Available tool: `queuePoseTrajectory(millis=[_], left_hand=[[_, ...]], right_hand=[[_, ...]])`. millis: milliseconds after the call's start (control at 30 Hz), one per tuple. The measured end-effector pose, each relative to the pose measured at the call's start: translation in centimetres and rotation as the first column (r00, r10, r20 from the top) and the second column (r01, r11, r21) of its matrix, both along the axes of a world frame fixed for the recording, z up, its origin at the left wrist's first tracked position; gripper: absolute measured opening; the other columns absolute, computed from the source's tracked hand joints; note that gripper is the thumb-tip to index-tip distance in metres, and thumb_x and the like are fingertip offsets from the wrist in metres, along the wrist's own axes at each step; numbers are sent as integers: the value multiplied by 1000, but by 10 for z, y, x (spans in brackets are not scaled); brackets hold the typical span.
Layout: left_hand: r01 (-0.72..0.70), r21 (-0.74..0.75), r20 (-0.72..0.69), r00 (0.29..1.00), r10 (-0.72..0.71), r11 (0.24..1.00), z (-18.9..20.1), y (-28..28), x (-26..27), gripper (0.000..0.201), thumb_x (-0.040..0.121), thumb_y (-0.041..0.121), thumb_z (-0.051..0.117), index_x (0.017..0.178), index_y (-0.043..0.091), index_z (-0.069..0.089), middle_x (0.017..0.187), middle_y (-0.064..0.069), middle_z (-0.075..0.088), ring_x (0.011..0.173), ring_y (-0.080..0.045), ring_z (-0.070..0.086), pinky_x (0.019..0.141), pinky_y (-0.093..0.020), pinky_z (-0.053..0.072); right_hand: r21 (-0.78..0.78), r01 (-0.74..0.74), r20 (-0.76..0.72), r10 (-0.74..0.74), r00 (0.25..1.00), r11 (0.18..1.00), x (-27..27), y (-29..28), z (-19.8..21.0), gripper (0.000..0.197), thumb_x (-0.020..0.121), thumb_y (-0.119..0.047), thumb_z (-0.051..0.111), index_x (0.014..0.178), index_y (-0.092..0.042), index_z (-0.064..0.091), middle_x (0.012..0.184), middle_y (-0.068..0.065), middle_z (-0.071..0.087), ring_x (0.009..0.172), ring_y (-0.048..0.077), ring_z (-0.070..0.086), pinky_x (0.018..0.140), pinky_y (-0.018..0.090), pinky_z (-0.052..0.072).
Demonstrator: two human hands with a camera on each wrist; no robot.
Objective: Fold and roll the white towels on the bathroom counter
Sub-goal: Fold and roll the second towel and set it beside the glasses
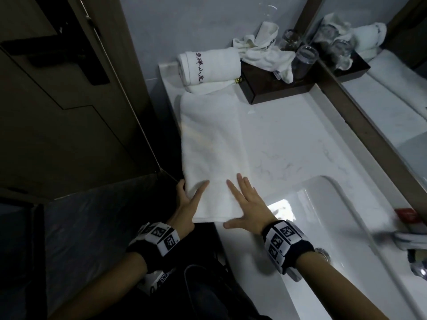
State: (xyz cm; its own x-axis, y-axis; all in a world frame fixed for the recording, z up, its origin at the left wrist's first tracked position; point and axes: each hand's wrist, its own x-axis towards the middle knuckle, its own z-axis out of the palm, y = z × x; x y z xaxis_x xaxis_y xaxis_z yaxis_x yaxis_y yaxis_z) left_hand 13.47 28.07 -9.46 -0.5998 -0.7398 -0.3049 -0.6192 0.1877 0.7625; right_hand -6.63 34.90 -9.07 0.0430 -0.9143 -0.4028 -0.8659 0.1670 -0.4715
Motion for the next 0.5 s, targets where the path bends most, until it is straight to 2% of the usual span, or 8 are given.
queuePoseTrajectory(millis=[67, 100, 167, 200, 300, 400, 467, 500], left_hand=[[-124, -38, -76, 990, 121, 992, 3, -1, -6, 73, 81, 36, 68, 129, 57, 17, 147, 4, 24, 128, -17, 40, 106, -35, 39], [-166, -20, -107, 981, 163, 986, 1, -1, -8, 70, 80, 37, 70, 128, 55, 22, 146, 4, 28, 126, -16, 42, 104, -38, 43], [-49, 4, -77, 996, 49, 999, 7, 1, -5, 85, 82, 16, 68, 142, 42, 15, 155, 4, 3, 140, -25, 22, 113, -41, 31], [2, -59, -13, 1000, -3, 998, 5, 0, -1, 91, 81, 9, 66, 146, 36, 8, 155, 6, -11, 144, -26, 9, 115, -40, 23], [117, -121, 102, 989, -105, 986, 12, -4, 4, 85, 82, 17, 65, 146, 32, 12, 155, 1, -16, 144, -26, -1, 116, -40, 17], [178, -330, 150, 979, -135, 927, 31, -9, 4, 59, 82, 29, 65, 136, 21, 42, 157, -7, 2, 143, -32, 7, 113, -48, 26], [289, -486, 215, 954, -208, 825, 43, -15, 6, 39, 79, 29, 68, 116, 18, 63, 154, -7, 25, 142, -34, 19, 110, -52, 27], [350, -537, 251, 935, -251, 768, 46, -18, 7, 35, 75, 27, 72, 108, 17, 67, 146, -7, 41, 138, -32, 32, 108, -53, 31]], right_hand=[[-18, 24, -57, -25, 998, 1000, 6, 0, 0, 109, 73, -65, 59, 143, -33, -18, 146, -6, -35, 140, 16, -28, 115, 36, -11], [-15, 34, -90, -36, 995, 999, 10, 0, 1, 110, 72, -70, 55, 143, -32, -19, 146, -5, -36, 140, 17, -29, 115, 38, -13], [10, 42, -168, -40, 985, 999, 18, 1, 2, 117, 67, -77, 52, 143, -28, -22, 146, -1, -38, 139, 19, -31, 114, 42, -13], [25, 43, -218, -37, 975, 999, 23, 0, 2, 122, 64, -79, 52, 144, -24, -23, 147, 3, -38, 139, 23, -32, 114, 45, -12], [45, 73, -349, -52, 936, 996, 41, -6, 3, 128, 64, -77, 54, 145, -8, -17, 149, 20, -30, 140, 37, -24, 114, 51, -6], [8, 113, -354, -103, 930, 994, 52, -15, 9, 107, 80, -63, 51, 146, -1, -6, 152, 28, -17, 141, 43, -13, 115, 50, 2], [-44, 141, -307, -148, 940, 989, 47, -15, 12, 89, 88, -38, 55, 147, -5, -3, 154, 22, -15, 144, 37, -6, 114, 44, 9], [-78, 147, -272, -163, 949, 986, 40, -14, 14, 85, 87, -24, 57, 148, -9, -2, 155, 18, -14, 145, 32, -2, 114, 39, 12]])
